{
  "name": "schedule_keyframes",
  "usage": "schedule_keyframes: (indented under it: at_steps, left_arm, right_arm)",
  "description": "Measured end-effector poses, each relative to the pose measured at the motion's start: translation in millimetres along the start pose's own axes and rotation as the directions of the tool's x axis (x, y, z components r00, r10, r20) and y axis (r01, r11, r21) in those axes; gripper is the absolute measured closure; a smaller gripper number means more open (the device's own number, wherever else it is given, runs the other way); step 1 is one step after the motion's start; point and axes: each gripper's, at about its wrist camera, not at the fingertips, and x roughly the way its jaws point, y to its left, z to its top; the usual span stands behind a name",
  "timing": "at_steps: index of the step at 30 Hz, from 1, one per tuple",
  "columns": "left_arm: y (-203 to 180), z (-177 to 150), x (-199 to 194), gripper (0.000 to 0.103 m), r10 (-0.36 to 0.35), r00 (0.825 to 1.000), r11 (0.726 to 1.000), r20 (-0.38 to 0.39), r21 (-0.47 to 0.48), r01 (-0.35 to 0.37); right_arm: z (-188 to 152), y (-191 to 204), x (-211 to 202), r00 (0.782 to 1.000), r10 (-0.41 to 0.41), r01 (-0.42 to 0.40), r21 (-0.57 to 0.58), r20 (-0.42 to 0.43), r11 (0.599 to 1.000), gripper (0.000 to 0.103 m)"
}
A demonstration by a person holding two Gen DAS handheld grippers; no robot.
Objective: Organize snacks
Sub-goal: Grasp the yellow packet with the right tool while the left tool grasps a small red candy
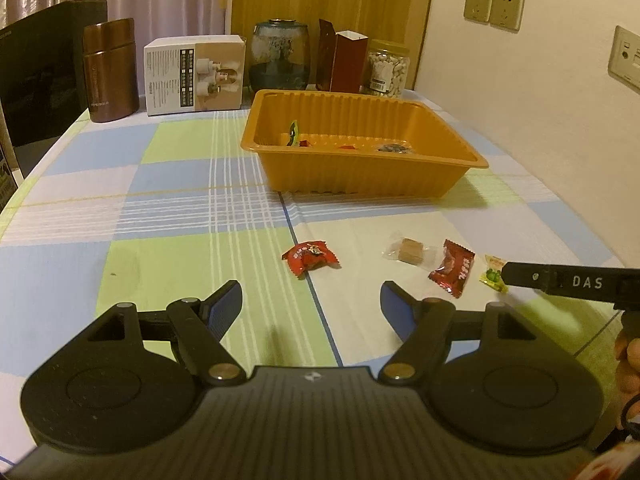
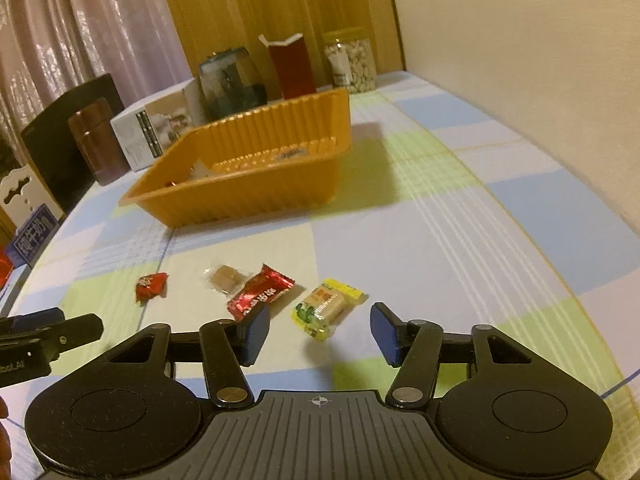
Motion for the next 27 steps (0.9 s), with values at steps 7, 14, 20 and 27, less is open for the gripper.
schedule_keyframes:
  at_steps: [7, 14, 20, 27]
  left_arm:
    - [1.9, 2.0, 12.1, 0.029, -0.004, 1.000, 1.000, -0.014, -0.024, 0.004]
    - [2.5, 0.7, 16.2, 0.029, 0.000, 1.000, 1.000, -0.021, -0.025, -0.001]
    - [2.2, 1.0, 18.6, 0.029, 0.000, 1.000, 1.000, -0.023, -0.028, -0.001]
    - [-0.5, 0.4, 20.6, 0.029, -0.008, 1.000, 1.000, -0.026, -0.013, 0.008]
  right_arm:
    - [4.4, 5.6, 18.8, 1.000, -0.005, 0.005, 0.003, -0.021, 1.000, 0.058]
    - [3.3, 16.4, 32.2, 0.999, -0.051, 0.051, -0.054, -0.003, 0.997, 0.061]
    - [-2.8, 31.2, 38.2, 0.993, -0.116, 0.116, -0.171, 0.012, 0.978, 0.067]
    - [-2.3, 28.5, 37.2, 0.991, -0.134, 0.134, -0.169, 0.013, 0.976, 0.081]
